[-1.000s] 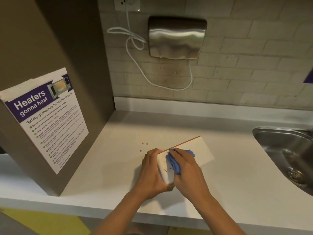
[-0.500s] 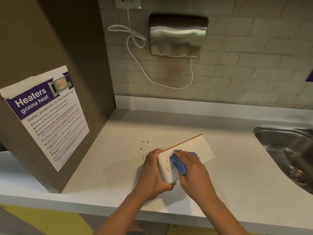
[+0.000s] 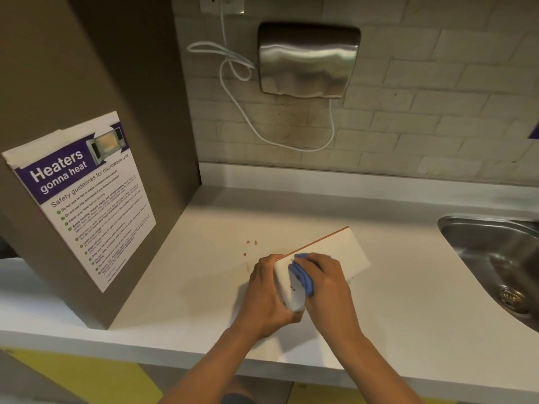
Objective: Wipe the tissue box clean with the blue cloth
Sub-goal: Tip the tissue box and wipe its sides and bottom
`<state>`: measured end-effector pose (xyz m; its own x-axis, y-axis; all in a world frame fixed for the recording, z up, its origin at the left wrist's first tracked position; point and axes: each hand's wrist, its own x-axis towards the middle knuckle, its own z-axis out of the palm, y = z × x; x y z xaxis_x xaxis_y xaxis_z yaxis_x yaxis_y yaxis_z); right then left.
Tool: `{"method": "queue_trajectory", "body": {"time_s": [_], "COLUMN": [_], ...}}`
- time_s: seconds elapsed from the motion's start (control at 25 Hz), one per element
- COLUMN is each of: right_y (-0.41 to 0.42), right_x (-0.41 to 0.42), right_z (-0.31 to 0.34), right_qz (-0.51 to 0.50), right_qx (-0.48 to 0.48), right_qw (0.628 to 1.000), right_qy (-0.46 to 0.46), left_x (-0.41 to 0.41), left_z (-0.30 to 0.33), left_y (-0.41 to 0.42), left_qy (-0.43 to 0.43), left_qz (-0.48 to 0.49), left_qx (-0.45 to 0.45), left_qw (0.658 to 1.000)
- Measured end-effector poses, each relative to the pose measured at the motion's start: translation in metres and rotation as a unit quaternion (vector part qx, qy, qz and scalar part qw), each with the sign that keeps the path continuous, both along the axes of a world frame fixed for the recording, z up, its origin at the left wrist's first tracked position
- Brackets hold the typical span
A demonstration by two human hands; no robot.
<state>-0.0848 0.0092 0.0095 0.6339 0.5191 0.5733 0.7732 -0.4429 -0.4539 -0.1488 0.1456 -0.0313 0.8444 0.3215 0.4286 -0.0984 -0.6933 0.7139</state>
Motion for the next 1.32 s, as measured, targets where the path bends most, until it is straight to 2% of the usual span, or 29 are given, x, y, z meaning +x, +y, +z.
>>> {"method": "queue_trajectory", "body": {"time_s": [0.12, 0.36, 0.56, 0.72, 0.8, 0.96, 1.2, 1.32], "right_y": [0.014, 0.004, 0.019, 0.008, -0.001, 0.012, -0.009, -0.012], "right_x": [0.008, -0.012, -0.003, -0.025, -0.009, 0.014, -0.006, 0.012], "right_z": [0.014, 0.005, 0.021, 0.016, 0.01, 0.016, 0.001, 0.009], "right_qz": [-0.027, 0.061, 0.011, 0.074, 0.072, 0.008, 0.1, 0.059], "right_qx": [0.017, -0.042, -0.008, -0.066, -0.04, -0.015, -0.034, 0.001], "right_qw": [0.999, 0.997, 1.0, 0.995, 0.997, 1.0, 0.994, 0.998], "right_qy": [0.013, -0.031, 0.003, -0.005, -0.007, 0.017, -0.018, 0.008], "left_x": [0.001, 0.0, 0.002, -0.001, -0.002, -0.002, -0.003, -0.004], "left_z": [-0.002, -0.008, -0.007, -0.008, -0.007, -0.006, -0.008, -0.005], "left_y": [0.0, -0.002, -0.001, 0.0, -0.003, -0.003, 0.0, 0.0], "left_qy": [0.008, 0.038, 0.038, 0.03, 0.042, 0.027, 0.047, 0.028], "left_qz": [0.006, -0.006, 0.006, -0.01, 0.009, 0.028, 0.026, 0.033], "left_qx": [-0.003, 0.007, 0.014, -0.016, -0.003, -0.008, -0.017, 0.0], "left_qw": [1.0, 0.999, 0.999, 0.999, 0.999, 0.999, 0.998, 0.999]}}
